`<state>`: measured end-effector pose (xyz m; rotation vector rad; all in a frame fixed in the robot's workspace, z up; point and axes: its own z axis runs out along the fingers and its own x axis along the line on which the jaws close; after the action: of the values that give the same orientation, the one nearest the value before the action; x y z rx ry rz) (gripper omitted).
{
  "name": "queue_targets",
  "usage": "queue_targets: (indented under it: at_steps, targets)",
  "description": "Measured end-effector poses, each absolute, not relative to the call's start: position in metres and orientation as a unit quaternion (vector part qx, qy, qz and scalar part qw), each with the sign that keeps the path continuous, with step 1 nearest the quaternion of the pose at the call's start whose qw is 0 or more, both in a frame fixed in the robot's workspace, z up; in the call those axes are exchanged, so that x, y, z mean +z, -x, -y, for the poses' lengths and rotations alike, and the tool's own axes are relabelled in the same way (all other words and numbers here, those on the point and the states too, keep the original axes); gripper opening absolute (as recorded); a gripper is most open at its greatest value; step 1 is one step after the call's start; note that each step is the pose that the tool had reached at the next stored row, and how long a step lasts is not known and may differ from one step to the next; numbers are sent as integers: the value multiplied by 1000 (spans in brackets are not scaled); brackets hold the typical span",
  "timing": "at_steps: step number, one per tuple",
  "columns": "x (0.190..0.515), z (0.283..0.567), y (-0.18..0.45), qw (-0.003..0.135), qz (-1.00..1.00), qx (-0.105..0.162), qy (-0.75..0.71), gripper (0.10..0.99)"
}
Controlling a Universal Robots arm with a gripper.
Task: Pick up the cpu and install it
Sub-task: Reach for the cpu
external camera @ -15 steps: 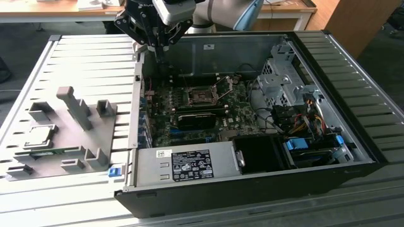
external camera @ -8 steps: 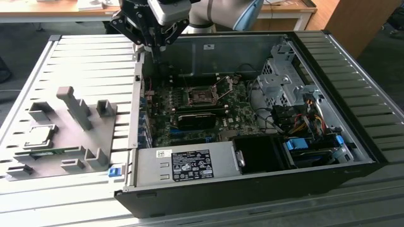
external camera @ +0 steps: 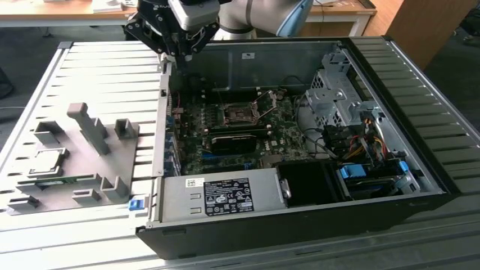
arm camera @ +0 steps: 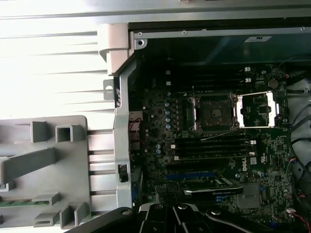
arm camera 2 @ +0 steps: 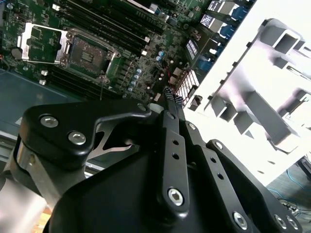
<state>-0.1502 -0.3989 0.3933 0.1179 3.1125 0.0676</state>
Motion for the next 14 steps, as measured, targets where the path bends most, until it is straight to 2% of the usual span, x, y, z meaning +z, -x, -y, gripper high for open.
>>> queue_targets:
  at_steps: [14]
  targets:
    - [393, 399, 166, 13, -999, 22, -38, 106]
